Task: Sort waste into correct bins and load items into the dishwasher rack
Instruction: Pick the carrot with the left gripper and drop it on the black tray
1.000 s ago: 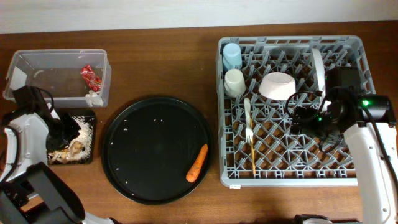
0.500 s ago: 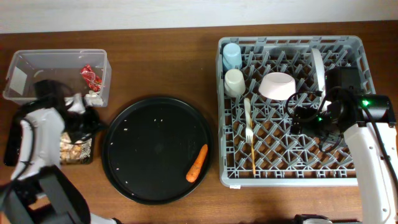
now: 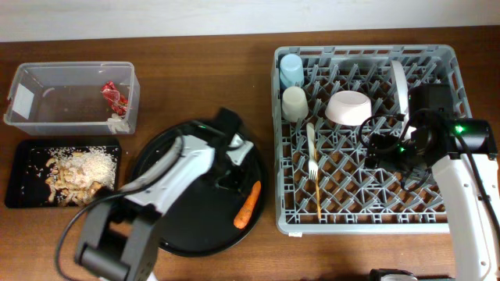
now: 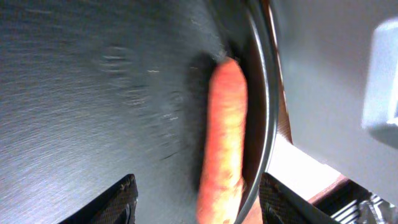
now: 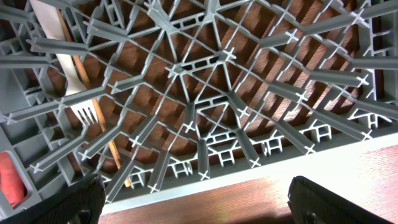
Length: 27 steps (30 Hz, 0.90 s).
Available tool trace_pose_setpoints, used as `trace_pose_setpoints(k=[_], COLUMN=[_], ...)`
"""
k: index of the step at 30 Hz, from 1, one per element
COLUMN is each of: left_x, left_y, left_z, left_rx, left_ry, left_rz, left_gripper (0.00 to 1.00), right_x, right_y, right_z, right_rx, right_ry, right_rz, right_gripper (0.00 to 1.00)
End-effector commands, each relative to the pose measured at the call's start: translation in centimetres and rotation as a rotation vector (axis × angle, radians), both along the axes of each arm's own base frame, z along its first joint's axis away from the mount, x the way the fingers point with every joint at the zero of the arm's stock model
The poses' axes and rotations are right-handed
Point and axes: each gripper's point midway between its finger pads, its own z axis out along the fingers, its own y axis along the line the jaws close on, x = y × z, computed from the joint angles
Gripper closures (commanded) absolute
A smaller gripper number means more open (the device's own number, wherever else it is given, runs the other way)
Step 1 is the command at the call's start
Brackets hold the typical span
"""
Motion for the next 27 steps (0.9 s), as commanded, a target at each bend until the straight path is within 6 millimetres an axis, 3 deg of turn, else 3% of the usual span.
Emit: trace_pose_setpoints(k=[1,5,9,14,16,19,23,25,27], left_x=[-2.2,-3.4,-3.2,-2.9,-1.8,1.8,6.9,9.0,10.0], left_y=[-1.1,-1.7,-0.9,-0.6,0.3,3.4,8.4,12.3,18.1], left_z=[-2.3,-3.8,-4.9,-5.2,-4.8,-1.9,3.3,6.0,7.8], left_rx=[0.045,0.084,0.142,0.157,0.185,0.279,0.338,0.315,0.307], left_ry=[0.059,0.093,0.099,0.106,0.087,0.045,-0.064,-0.118,-0.145], left_rz=[-0.072,-0.107,-0.093,-0.077,-0.055,0.021,0.171,0.307,0.496], left_gripper=[0.38,0.38,0.39,0.85,0.91,0.99,0.99,0.99,0.99], right_x=[-0.2,-0.2,-0.2,-0.2,-0.2,-0.2,-0.2,-0.2,-0.2], right_y=[-0.3,-0.3,-0.3,-0.3,-0.3,-0.3,-0.3,-0.3,-0.3], right_z=[-0.1,-0.1,-0.1,-0.1,-0.1,-0.1,-0.1,-0.1,-0.1], right_rx=[-0.003,-0.004,-0.004,-0.004,-0.004,-0.004,-0.004,-0.004,-0.004], right_ry=[0.002,0.002,0.002,0.003,0.003,0.003,0.003,0.003,0.003], right_rz=[-0.012,-0.012,-0.012,-0.012,-0.012,-0.012,-0.012,-0.012,-0.012], right_gripper=[0.03,0.03,0.03,0.03,0.03,0.03,0.03,0.03,0.03])
